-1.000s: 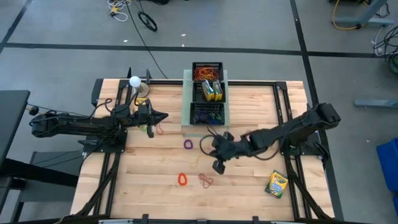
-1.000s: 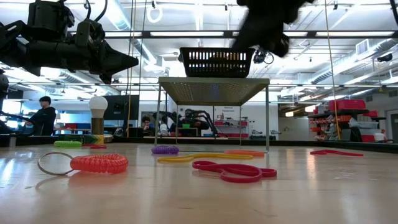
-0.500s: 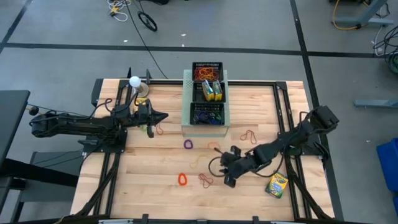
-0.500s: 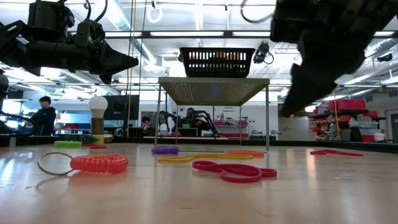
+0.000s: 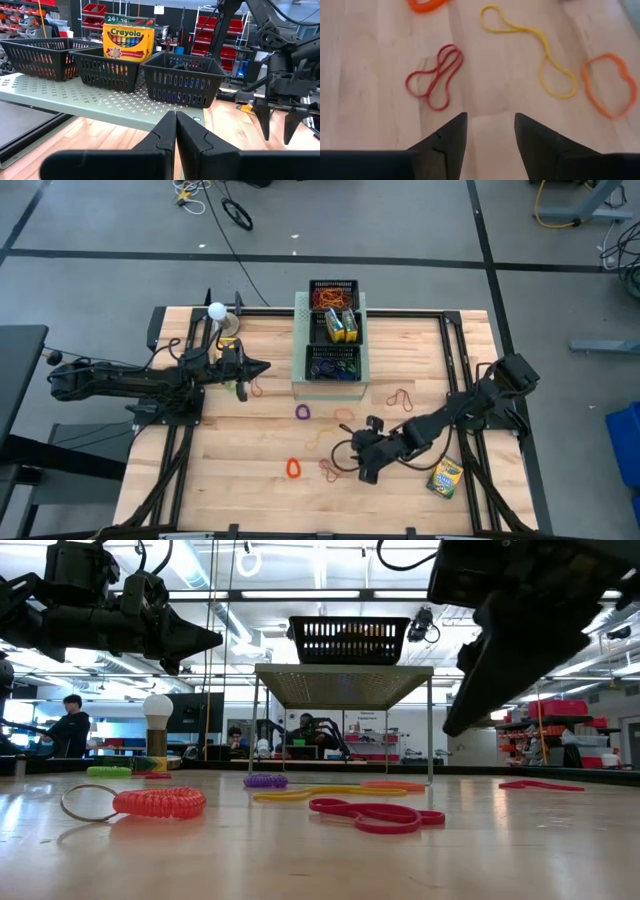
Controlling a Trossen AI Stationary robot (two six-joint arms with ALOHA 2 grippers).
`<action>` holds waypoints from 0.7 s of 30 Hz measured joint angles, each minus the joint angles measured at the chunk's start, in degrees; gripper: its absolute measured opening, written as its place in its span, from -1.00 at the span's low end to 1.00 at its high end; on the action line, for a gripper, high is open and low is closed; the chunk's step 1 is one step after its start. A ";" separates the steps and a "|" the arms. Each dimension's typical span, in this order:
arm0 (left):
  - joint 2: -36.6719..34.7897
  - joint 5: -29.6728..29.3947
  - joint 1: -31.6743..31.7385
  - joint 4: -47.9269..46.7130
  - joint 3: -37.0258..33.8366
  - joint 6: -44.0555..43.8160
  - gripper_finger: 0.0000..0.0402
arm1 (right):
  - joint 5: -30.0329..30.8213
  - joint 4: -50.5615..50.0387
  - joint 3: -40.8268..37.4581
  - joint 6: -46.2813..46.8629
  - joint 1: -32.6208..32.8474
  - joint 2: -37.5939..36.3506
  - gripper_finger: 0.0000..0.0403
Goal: Pick & Place Office Desk Supplies
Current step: Put the red rubber band into the top black bin on the shelf
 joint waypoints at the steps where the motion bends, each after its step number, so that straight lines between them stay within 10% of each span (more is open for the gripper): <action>1: 0.00 0.00 0.00 0.00 0.00 0.00 -0.90 | -0.39 0.04 0.00 0.00 0.02 0.00 -0.14; 21: 0.00 -0.01 0.00 0.04 0.00 0.00 -0.90 | -3.96 -16.58 11.76 13.43 0.01 10.18 0.34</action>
